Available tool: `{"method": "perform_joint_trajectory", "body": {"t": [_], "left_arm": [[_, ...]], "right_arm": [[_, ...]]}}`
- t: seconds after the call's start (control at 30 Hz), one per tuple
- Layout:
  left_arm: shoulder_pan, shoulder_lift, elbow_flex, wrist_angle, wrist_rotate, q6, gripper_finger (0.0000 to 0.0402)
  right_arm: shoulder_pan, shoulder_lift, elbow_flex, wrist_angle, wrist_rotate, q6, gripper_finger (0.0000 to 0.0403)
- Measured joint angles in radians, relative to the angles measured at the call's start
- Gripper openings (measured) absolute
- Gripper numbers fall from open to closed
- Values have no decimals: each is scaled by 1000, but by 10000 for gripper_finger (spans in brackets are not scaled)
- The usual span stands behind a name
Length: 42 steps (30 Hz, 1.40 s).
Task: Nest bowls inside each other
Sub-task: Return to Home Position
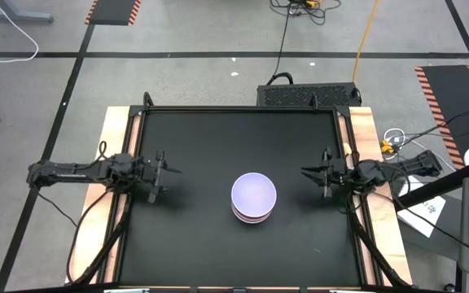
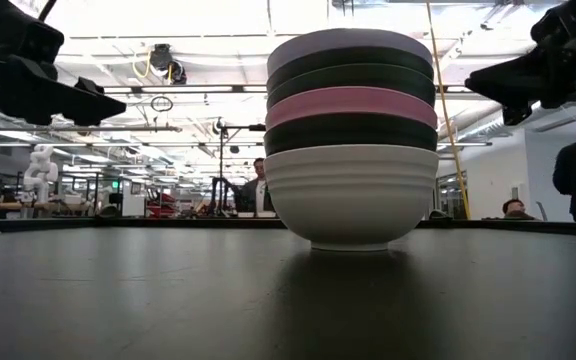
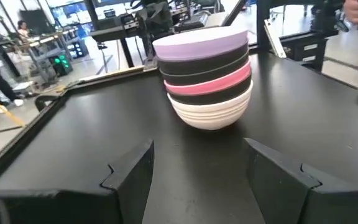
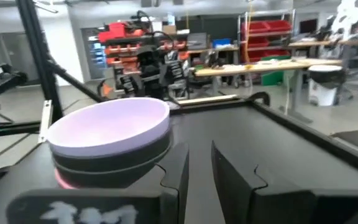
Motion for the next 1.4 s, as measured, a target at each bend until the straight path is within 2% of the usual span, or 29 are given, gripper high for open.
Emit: {"method": "perform_joint_trajectory", "body": {"t": [0.27, 0.47, 0.6, 0.77, 1.0, 1.07, 1.2, 1.4], "left_arm": [[82, 17, -27, 59, 66, -5, 246], [142, 79, -27, 66, 119, -12, 246], [183, 131, -28, 82, 140, -9, 246], [238, 194, -28, 107, 164, -1, 246], [314, 284, -28, 181, 312, 41, 246], [334, 303, -28, 219, 310, 39, 246], [385, 310, -28, 248, 241, 20, 246], [420, 276, -28, 237, 313, -6, 246]], "right_arm": [[-136, 26, -1, -10, -140, 32, 59], [-232, 47, -1, -36, -310, 30, 59], [-283, 51, -2, -36, -327, 23, 59], [-334, 51, -4, -41, -398, 4, 59], [-398, 51, -4, -40, -467, 38, 59], [-404, 51, -4, -39, -468, 51, 59], [-404, 51, -4, -39, -470, 46, 59], [-404, 51, -4, -39, -469, 38, 59]]}}
